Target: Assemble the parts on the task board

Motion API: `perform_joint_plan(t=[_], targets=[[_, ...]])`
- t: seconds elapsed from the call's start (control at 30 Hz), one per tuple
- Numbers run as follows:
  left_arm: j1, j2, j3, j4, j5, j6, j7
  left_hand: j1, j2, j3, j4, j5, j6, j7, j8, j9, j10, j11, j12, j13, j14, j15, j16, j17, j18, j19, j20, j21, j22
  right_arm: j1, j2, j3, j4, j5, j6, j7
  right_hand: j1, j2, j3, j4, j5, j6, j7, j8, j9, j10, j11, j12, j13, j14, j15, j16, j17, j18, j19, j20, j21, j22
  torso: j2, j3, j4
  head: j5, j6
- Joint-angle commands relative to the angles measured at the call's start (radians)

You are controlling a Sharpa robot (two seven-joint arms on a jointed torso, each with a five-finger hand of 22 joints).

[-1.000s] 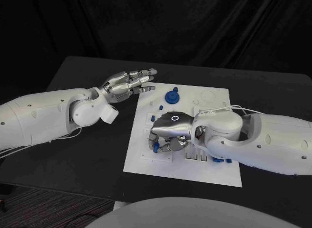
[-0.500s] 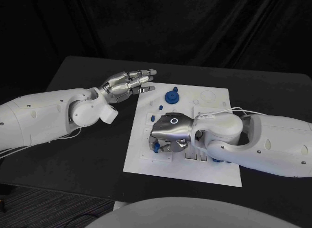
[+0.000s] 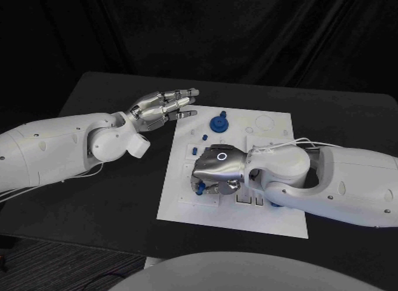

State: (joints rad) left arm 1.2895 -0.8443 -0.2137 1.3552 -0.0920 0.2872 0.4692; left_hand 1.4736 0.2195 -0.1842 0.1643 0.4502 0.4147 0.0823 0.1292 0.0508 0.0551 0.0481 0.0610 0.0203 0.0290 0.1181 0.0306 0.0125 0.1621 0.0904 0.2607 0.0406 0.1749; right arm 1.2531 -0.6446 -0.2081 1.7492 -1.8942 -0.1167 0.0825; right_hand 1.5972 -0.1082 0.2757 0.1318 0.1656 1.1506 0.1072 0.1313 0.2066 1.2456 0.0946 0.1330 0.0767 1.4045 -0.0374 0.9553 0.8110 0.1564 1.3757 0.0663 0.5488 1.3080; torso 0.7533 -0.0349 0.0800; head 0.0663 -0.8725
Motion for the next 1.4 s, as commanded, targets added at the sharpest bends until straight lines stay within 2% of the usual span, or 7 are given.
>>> perform_joint_plan(t=[0.03,0.4,0.67,0.93,1.2,1.37,1.4], targets=[[-0.002,0.002,0.001,0.000,0.000,0.017,0.008,0.001,0.008,0.004,0.000,0.004,0.005,0.001,0.003,0.001,0.001,0.005,0.006,0.001,0.002,0.005,0.004,0.001,0.019,0.005,0.001,0.004,0.000,-0.004,-0.002,0.001,0.000,-0.035,-0.007,-0.007,0.004,-0.005,-0.001,-0.004,0.004,0.009,-0.002,0.006,0.002,0.065,-0.061,0.003,0.009,0.001,-0.004,-0.006,-0.001,-0.015,0.003,-0.004,0.005,0.077,0.001,0.0003,0.0003,-0.001,0.000],[-0.003,0.003,0.001,-0.002,0.000,0.020,0.005,0.001,0.008,0.004,0.000,0.004,0.005,0.001,0.003,0.001,0.001,0.005,0.006,0.001,0.002,0.005,0.004,0.001,0.019,0.005,0.001,0.004,0.000,-0.015,0.005,0.001,-0.014,-0.037,-0.011,-0.006,-0.005,-0.006,-0.004,-0.002,0.002,0.009,-0.002,0.004,0.003,0.063,-0.060,0.001,0.010,0.002,-0.003,-0.006,0.001,-0.015,0.002,-0.004,0.005,0.077,0.000,0.0005,-0.0006,0.003,0.000],[-0.003,0.004,0.001,-0.003,0.000,0.022,0.003,-0.001,0.009,0.003,0.002,0.003,0.005,0.001,0.003,0.001,0.002,0.005,0.007,0.001,0.002,0.005,0.004,0.001,0.019,0.005,0.001,0.004,0.000,-0.023,0.013,0.001,-0.023,-0.037,-0.022,0.001,-0.081,-0.023,-0.016,0.040,-0.037,-0.121,0.022,-0.070,-0.022,-0.004,-0.036,-0.031,0.006,-0.007,0.018,-0.013,0.006,-0.013,-0.015,0.012,-0.042,0.066,0.000,0.0004,0.0002,0.002,0.000],[-0.004,0.005,0.001,-0.007,0.000,0.025,0.001,-0.001,0.009,0.003,0.002,0.003,0.005,0.001,0.003,0.001,0.002,0.005,0.007,0.001,0.002,0.005,0.004,0.001,0.019,0.005,0.001,0.004,0.000,-0.025,0.009,0.001,-0.027,-0.031,-0.047,0.015,-0.126,-0.042,-0.048,0.058,-0.076,-0.306,-0.015,-0.071,-0.062,-0.128,-0.001,-0.053,0.004,-0.049,0.047,-0.037,-0.014,-0.003,-0.049,0.038,-0.140,0.048,0.001,0.0004,0.0014,0.002,0.000],[-0.005,0.003,0.001,-0.008,0.000,0.026,-0.001,-0.002,0.010,0.003,0.003,0.003,0.008,0.001,0.005,0.001,0.001,0.005,0.007,0.001,0.002,0.005,0.004,0.001,0.019,0.005,0.001,0.004,0.000,-0.026,-0.009,0.001,-0.022,-0.008,-0.080,0.022,-0.131,-0.041,-0.103,0.059,-0.097,-0.389,-0.045,-0.066,-0.093,-0.276,0.025,-0.058,0.002,-0.102,0.067,-0.070,-0.054,0.011,-0.088,0.059,-0.252,0.031,0.000,0.0000,0.0005,0.004,0.000],[-0.005,-0.001,0.001,-0.005,0.000,0.026,-0.002,-0.002,0.010,0.003,0.003,0.003,0.008,0.001,0.005,0.001,0.001,0.005,0.007,0.001,0.002,0.005,0.004,0.001,0.019,0.005,0.001,0.004,0.000,-0.019,-0.053,0.001,0.004,0.027,-0.149,0.038,-0.103,-0.093,-0.153,0.160,-0.100,-0.460,-0.051,-0.068,-0.117,-0.421,0.045,-0.047,-0.008,-0.140,0.067,-0.084,-0.078,0.022,-0.118,0.063,-0.338,0.018,0.000,0.0002,0.0007,0.004,0.000],[-0.005,-0.002,0.001,-0.005,0.000,0.026,-0.002,-0.002,0.010,0.003,0.003,0.003,0.008,0.001,0.005,0.001,0.001,0.005,0.007,0.001,0.002,0.005,0.004,0.001,0.019,0.005,0.001,0.004,0.000,-0.013,-0.065,0.001,0.012,0.040,-0.165,0.042,-0.106,-0.101,-0.162,0.163,-0.101,-0.474,-0.054,-0.070,-0.121,-0.434,0.046,-0.044,-0.008,-0.144,0.065,-0.084,-0.080,0.023,-0.120,0.063,-0.345,0.017,0.000,0.0001,0.0009,0.004,0.000]])
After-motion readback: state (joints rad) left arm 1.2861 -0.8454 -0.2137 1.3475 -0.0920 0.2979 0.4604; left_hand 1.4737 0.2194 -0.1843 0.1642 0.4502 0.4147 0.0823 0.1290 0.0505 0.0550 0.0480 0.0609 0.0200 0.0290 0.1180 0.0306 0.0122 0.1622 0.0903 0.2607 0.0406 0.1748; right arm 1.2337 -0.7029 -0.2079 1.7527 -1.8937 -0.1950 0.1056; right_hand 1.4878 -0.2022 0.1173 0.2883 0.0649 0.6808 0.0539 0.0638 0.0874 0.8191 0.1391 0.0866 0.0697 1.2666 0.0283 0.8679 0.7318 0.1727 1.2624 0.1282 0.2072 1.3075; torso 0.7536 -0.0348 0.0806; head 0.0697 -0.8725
